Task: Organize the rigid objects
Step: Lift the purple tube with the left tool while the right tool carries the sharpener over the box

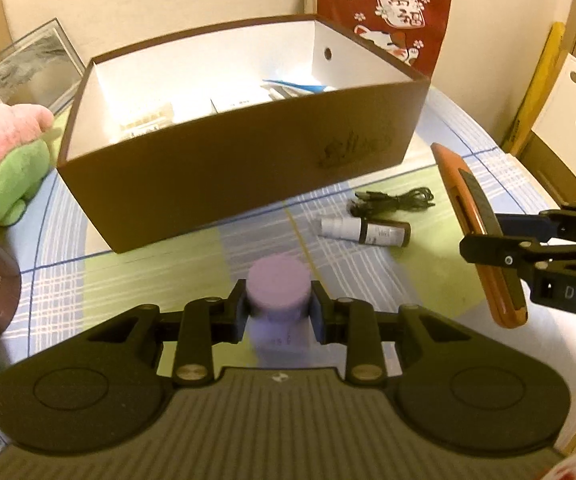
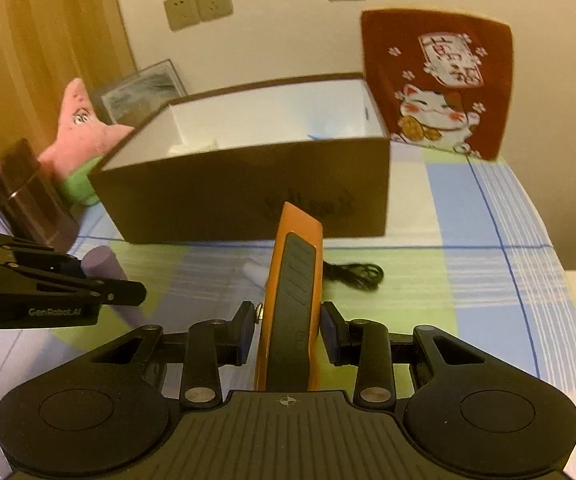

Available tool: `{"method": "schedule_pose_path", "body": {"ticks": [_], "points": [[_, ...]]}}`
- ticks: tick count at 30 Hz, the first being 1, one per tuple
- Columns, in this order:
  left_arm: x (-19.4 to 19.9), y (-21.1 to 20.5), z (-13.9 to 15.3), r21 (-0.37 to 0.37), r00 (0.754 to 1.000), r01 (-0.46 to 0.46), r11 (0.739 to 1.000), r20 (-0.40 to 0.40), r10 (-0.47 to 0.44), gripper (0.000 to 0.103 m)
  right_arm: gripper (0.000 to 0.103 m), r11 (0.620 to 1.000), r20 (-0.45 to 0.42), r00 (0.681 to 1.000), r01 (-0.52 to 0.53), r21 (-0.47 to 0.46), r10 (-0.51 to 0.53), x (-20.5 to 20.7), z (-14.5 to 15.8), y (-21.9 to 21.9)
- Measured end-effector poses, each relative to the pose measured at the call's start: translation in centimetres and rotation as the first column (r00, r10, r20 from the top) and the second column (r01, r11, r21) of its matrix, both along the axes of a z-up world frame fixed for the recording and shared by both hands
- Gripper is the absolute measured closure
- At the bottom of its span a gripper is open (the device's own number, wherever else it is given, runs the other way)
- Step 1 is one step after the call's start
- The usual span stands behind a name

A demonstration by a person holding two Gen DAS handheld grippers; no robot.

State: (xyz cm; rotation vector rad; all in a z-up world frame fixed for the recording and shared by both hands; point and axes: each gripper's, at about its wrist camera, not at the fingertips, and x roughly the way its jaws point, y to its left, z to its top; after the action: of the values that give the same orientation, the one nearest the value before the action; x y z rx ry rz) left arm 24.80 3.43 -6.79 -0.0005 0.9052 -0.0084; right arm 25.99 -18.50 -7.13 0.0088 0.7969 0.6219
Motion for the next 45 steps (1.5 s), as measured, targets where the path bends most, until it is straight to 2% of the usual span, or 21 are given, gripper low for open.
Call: {"method": "schedule_pose_path", "body": {"ticks": [10,23,34,40,45], "points": [[-0.2,0.1,1.7,-0.008,0.999,0.0,1.0,0.033,0.0,0.077,0.071,0.999,0.035,0.999,-0.032,0.038,0.03,0.4,1.8,1.0],[1.2,1.1,7.0,-0.006,0.99,-0.012,1.0,0.139,0.013,0.077,0.071,0.994,0.103,0.994,-0.058,0.097,0.048,2.9,5.3,2.0],[5.2,4.2,12.0,0.013,0.964,-0.055,0.998,0.261,0.05,0.077,0.071,0.985,0.221,0.973,-0.1,0.14,0.068,7.8,9.3,5.1],[8.4,5.7,12.9,0.034,0.959,-0.066,0.997,0.278,0.054,0.077,0.071,0.984,0.257,0.965,-0.1,0.147,0.06,11.1,10.6,7.4],[11.2,7.1,12.5,0.057,0.964,-0.077,0.995,0.259,0.06,0.077,0.071,0.987,0.249,0.967,-0.085,0.136,0.049,13.8,10.2,9.1]]}}
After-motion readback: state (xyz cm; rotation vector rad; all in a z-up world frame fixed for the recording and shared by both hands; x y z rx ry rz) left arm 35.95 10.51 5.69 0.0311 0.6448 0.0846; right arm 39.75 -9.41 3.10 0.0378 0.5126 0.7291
